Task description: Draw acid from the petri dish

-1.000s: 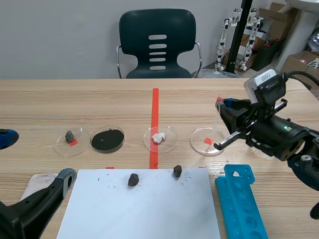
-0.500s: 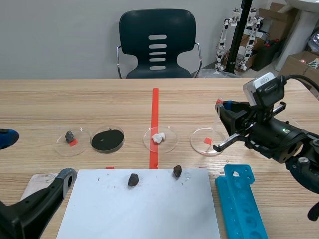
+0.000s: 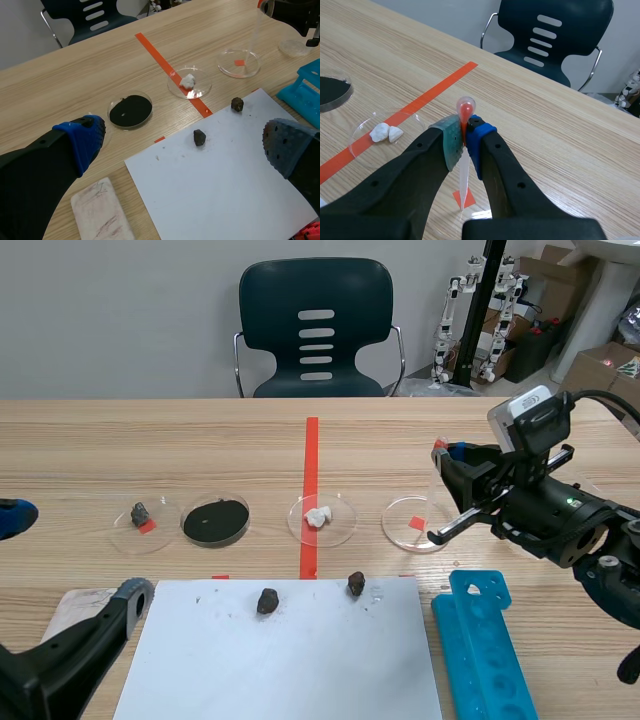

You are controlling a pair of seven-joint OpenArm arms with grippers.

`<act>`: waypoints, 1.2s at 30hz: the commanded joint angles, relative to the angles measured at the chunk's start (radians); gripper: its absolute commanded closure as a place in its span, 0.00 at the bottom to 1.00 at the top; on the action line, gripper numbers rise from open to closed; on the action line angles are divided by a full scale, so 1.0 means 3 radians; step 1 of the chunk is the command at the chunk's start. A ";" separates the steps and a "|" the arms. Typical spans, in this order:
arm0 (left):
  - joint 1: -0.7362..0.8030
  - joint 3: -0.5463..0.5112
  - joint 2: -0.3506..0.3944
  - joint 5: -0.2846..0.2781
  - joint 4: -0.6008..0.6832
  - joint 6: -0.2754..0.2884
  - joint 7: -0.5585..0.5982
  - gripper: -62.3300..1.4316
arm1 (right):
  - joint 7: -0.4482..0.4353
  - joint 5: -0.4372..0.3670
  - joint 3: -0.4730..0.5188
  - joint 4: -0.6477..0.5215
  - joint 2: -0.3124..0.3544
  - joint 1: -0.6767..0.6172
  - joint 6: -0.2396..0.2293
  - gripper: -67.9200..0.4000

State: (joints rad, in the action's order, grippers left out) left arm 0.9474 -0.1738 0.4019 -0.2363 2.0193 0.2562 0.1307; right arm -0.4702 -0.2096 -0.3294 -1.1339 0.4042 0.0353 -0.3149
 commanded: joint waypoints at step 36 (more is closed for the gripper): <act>-0.0003 -0.0020 0.0000 -0.0024 0.0014 -0.0001 0.0045 0.00 | -0.0051 -0.0039 0.0024 -0.0009 0.0001 0.0029 0.0003 0.95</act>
State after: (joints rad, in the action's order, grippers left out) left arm 0.9474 -0.1738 0.4019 -0.2363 2.0193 0.2562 0.1307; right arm -0.4709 -0.2104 -0.3294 -1.1339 0.4042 0.0349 -0.3149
